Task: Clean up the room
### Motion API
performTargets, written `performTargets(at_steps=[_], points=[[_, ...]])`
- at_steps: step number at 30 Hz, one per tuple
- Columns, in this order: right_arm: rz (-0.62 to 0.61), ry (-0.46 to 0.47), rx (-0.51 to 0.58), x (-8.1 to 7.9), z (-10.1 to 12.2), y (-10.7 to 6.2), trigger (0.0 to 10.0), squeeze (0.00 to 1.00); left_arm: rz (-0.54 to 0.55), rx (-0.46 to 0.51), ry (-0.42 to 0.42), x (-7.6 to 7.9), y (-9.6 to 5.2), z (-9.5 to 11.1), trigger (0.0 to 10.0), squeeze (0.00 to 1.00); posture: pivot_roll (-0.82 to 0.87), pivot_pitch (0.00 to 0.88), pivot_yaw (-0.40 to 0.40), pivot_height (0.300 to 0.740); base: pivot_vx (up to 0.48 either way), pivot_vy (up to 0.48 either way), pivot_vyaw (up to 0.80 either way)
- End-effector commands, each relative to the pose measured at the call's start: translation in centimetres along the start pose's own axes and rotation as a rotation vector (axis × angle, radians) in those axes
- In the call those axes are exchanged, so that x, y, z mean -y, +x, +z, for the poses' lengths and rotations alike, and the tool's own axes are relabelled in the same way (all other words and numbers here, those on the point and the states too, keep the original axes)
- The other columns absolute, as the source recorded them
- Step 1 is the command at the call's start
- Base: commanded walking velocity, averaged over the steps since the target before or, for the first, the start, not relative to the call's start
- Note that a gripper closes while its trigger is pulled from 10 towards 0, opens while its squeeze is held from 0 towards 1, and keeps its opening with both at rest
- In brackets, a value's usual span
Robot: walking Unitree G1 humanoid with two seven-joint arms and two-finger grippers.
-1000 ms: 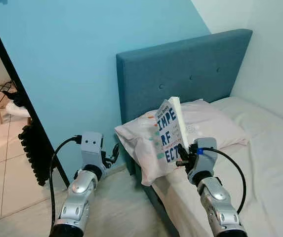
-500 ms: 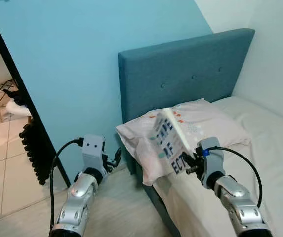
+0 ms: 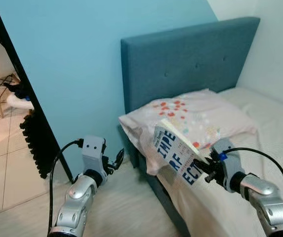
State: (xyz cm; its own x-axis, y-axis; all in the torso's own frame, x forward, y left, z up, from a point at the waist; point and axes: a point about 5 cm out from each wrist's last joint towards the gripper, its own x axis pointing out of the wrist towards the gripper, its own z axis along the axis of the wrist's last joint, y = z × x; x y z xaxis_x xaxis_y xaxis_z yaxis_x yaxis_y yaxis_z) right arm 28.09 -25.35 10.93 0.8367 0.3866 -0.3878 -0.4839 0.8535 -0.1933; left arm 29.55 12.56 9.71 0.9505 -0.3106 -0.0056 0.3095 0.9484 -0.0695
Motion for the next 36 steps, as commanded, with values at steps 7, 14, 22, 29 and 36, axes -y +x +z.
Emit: performTargets(at_steps=[7, 14, 22, 29, 36], points=[[-0.002, -0.02, 0.054, 1.7, 1.7, -1.1, 10.0, 0.0, -0.022, -0.013, -0.006, 0.5, -0.2, -0.1, 10.0, 0.0, -0.04, 0.007, 0.039, 0.565, 0.0, 0.0, 0.0], [-0.01, -0.025, 0.079, 2.7, 2.6, -1.5, 10.0, 0.0, -0.027, -0.012, -0.008, 0.6, -0.1, 0.0, 10.0, 0.0, -0.04, 0.007, 0.04, 0.545, 0.0, 0.0, 0.0], [0.042, -0.059, 0.076, 3.7, 3.7, -1.9, 10.0, 0.0, -0.021, -0.01, -0.009, 0.5, 0.0, 0.1, 10.0, 0.0, -0.04, 0.023, 0.035, 0.54, 0.0, 0.0, 0.0], [0.189, -0.054, 0.007, 4.6, 3.4, -2.3, 10.0, 0.0, -0.021, -0.009, -0.012, 0.3, -0.3, 0.3, 10.0, 0.0, -0.04, 0.045, 0.024, 0.54, 0.0, 0.0, 0.0], [0.262, -0.049, -0.081, 6.9, 3.7, -3.2, 10.0, 0.0, -0.053, 0.003, -0.026, 0.2, -1.0, 0.8, 10.0, 0.0, -0.01, 0.065, 0.014, 0.54, 0.0, 0.0, 0.0]])
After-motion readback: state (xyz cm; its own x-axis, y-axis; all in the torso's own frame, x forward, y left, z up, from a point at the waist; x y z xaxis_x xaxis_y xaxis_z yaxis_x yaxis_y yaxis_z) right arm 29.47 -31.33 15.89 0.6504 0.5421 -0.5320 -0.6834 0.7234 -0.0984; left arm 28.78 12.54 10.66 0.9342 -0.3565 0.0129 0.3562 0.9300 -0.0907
